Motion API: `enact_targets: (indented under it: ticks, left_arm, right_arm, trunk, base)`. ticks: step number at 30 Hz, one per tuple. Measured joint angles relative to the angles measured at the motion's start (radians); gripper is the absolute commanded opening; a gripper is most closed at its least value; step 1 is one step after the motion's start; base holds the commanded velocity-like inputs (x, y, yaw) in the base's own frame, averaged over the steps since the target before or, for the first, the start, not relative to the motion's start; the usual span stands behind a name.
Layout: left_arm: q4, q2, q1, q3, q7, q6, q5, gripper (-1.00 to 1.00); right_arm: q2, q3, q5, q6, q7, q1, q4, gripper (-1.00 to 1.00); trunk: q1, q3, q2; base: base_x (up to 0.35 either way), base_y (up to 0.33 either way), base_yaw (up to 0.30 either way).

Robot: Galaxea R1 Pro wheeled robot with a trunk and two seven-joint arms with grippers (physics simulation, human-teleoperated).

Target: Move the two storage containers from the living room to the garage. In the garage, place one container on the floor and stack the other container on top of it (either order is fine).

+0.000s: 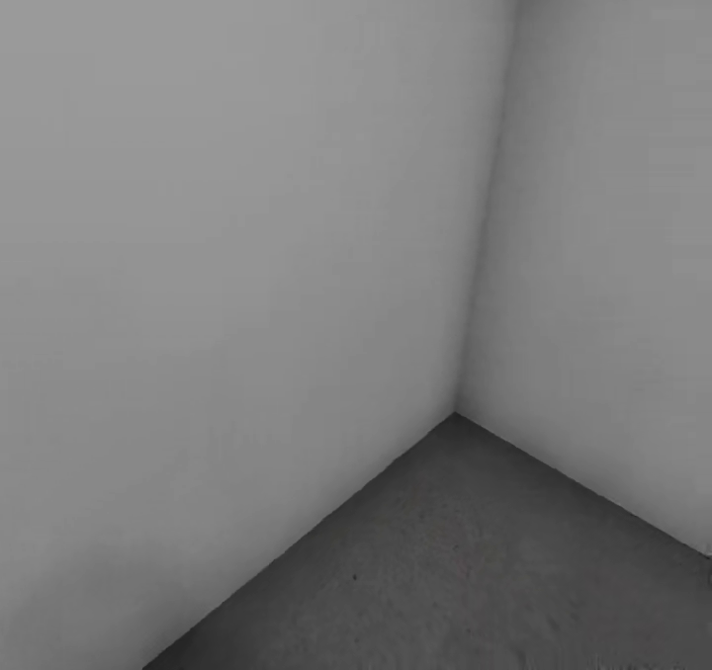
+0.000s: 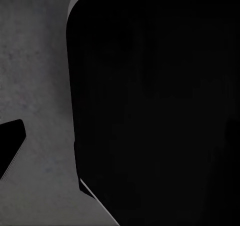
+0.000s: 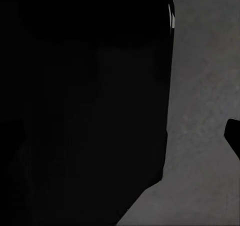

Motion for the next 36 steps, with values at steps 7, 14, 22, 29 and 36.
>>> enact_targets:
  ticks: [7,14,22,29,36]
  left_arm:
    - [0.000,0.000,0.000,0.000,0.000,0.000,0.000,1.00]
    - [0.000,0.000,0.000,0.001,0.000,0.000,0.000,1.00]
    - [0.000,0.000,0.000,0.001,0.000,0.000,0.000,1.00]
    - [0.000,0.000,0.000,0.000,0.000,0.000,0.000,1.00]
    - [0.000,-0.002,0.000,0.002,0.000,0.000,0.001,1.00]
  right_arm:
    - [-0.003,-0.001,0.000,0.000,0.000,0.000,0.001,1.00]
    - [-0.003,-0.002,0.000,0.000,0.000,0.000,0.002,1.00]
    - [-0.005,-0.003,0.000,0.000,0.000,0.000,0.003,1.00]
    - [-0.008,-0.003,0.000,0.000,0.001,0.000,0.008,1.00]
    - [-0.007,-0.002,0.000,0.000,0.002,0.000,0.009,1.00]
  trunk:
    - [0.000,0.000,0.000]
    - [0.000,0.000,0.000]
    - [0.000,0.000,0.000]
    - [0.000,-0.002,0.000]
    - [0.000,-0.008,0.000]
  base:
    - [0.000,0.000,-0.246]
    - [0.000,0.000,-0.246]
    - [0.000,0.000,-0.254]
    - [0.000,0.000,-0.272]
    - [0.000,0.000,-0.249]
